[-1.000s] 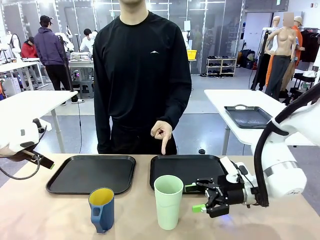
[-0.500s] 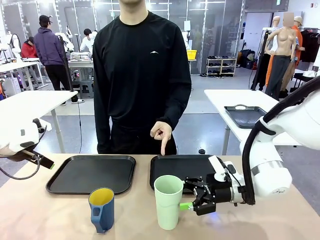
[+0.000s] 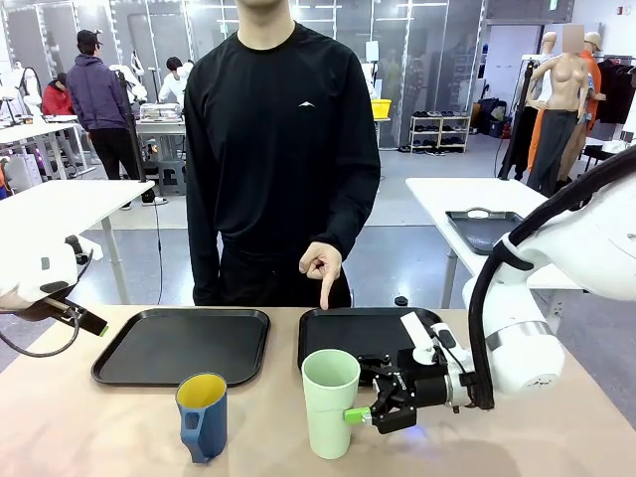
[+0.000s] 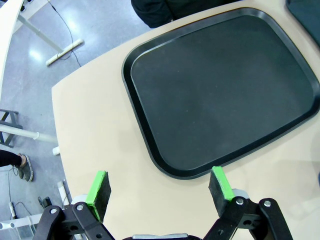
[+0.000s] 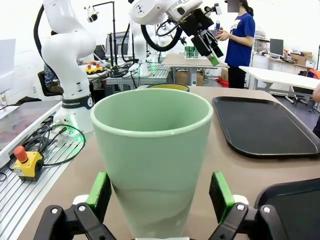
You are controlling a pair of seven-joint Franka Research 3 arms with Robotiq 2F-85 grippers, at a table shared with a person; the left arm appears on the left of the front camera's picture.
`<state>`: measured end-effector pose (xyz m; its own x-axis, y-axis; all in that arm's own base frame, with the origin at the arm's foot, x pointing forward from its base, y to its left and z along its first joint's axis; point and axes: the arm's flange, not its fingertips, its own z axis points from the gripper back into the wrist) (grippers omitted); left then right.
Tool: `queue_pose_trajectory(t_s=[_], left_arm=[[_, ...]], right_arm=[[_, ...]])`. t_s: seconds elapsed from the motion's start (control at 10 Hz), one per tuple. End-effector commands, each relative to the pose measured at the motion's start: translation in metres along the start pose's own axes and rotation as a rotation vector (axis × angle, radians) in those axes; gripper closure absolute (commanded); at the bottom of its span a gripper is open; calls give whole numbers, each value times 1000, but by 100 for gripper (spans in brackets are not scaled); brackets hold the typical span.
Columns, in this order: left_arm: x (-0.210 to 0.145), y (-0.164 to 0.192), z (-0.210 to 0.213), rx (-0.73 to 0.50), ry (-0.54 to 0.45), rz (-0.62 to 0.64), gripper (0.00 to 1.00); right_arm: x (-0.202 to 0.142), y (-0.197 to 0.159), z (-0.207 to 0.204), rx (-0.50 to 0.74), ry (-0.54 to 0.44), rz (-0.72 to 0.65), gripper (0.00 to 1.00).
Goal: Sort and store the cups by type.
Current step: Pick up the Reusable plastic cup.
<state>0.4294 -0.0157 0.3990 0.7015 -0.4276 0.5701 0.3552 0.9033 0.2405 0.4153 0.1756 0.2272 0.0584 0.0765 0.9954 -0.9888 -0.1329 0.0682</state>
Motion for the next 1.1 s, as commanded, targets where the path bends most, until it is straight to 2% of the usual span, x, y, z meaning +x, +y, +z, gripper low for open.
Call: queue_pose_trajectory(t_s=[0.0, 0.9, 1.0], left_arm=[[0, 1, 0, 4, -2, -5, 0], [0, 1, 0, 4, -2, -5, 0], [0, 1, 0, 4, -2, -5, 0]], right_arm=[[-26, 10, -15, -18, -8, 28, 0], [-39, 12, -43, 44, -4, 25, 0], [-39, 12, -42, 47, -33, 35, 15]])
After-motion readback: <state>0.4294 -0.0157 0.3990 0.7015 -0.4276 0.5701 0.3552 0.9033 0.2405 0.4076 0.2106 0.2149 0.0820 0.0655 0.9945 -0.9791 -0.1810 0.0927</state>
